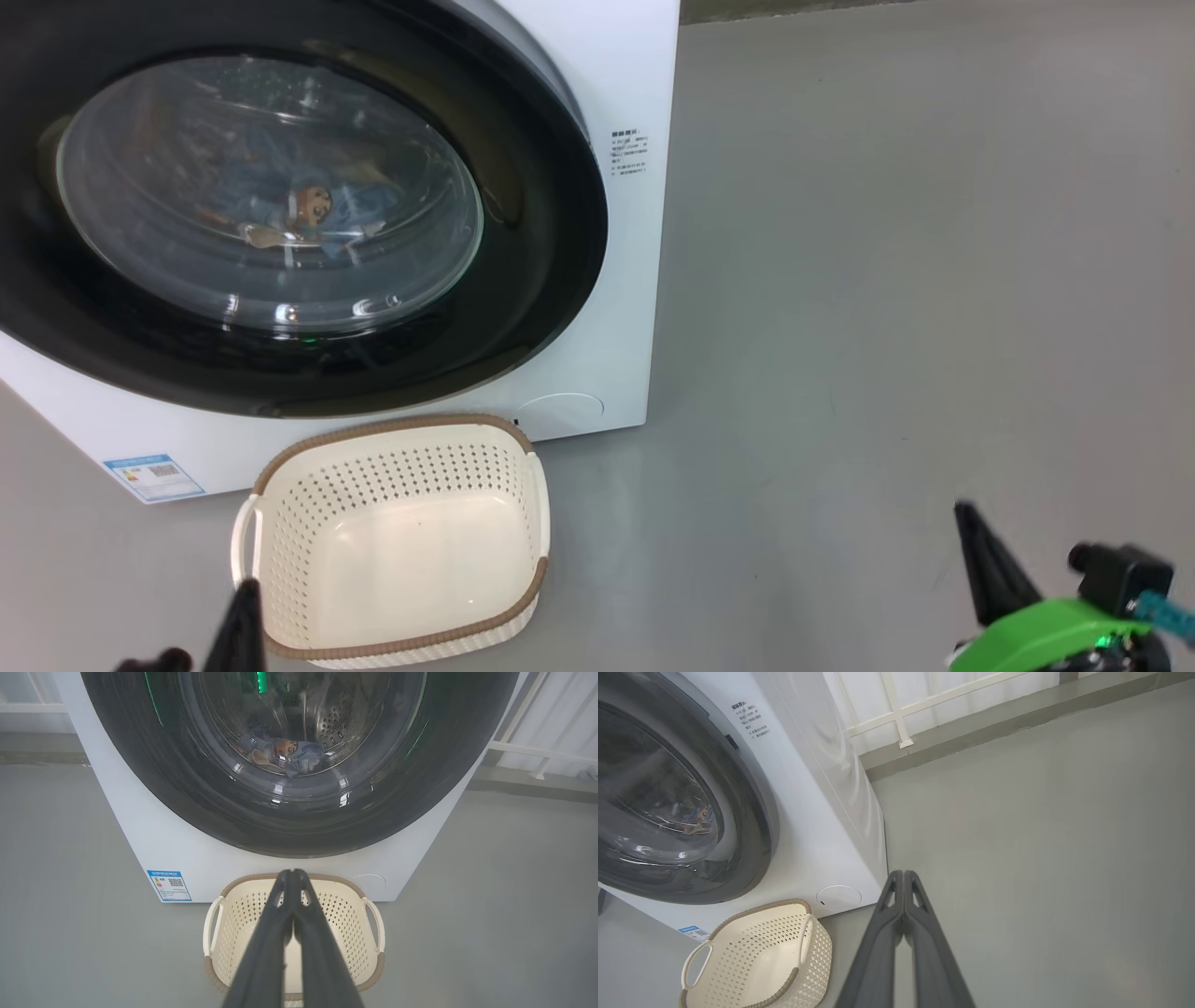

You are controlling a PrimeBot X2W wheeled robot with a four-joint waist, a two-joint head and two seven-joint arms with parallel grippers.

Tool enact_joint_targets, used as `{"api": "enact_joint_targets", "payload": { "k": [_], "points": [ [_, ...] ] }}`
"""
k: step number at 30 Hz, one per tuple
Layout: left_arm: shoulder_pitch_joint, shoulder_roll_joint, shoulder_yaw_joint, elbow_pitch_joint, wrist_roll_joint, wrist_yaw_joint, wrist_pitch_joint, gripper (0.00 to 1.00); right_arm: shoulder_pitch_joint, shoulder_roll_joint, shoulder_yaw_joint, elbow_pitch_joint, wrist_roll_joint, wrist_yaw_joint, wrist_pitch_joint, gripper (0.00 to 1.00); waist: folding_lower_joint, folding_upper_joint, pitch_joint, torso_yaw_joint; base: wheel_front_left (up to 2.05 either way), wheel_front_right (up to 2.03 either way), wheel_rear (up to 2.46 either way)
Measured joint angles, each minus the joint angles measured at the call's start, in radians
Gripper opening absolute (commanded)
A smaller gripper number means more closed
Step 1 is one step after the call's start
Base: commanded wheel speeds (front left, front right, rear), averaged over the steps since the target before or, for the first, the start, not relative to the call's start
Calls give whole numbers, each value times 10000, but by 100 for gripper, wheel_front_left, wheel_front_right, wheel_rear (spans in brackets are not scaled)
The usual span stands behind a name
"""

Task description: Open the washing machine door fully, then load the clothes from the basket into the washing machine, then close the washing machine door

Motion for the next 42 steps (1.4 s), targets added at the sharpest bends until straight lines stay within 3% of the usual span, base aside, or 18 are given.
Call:
{"api": "enact_joint_targets", "payload": {
  "k": [42],
  "points": [
    [-101,-199,27,217,-4259,0,1168,0,229,548,-418,-351,3444,0,1137,0,1,0,-165,438,0,0,0]
  ]
}}
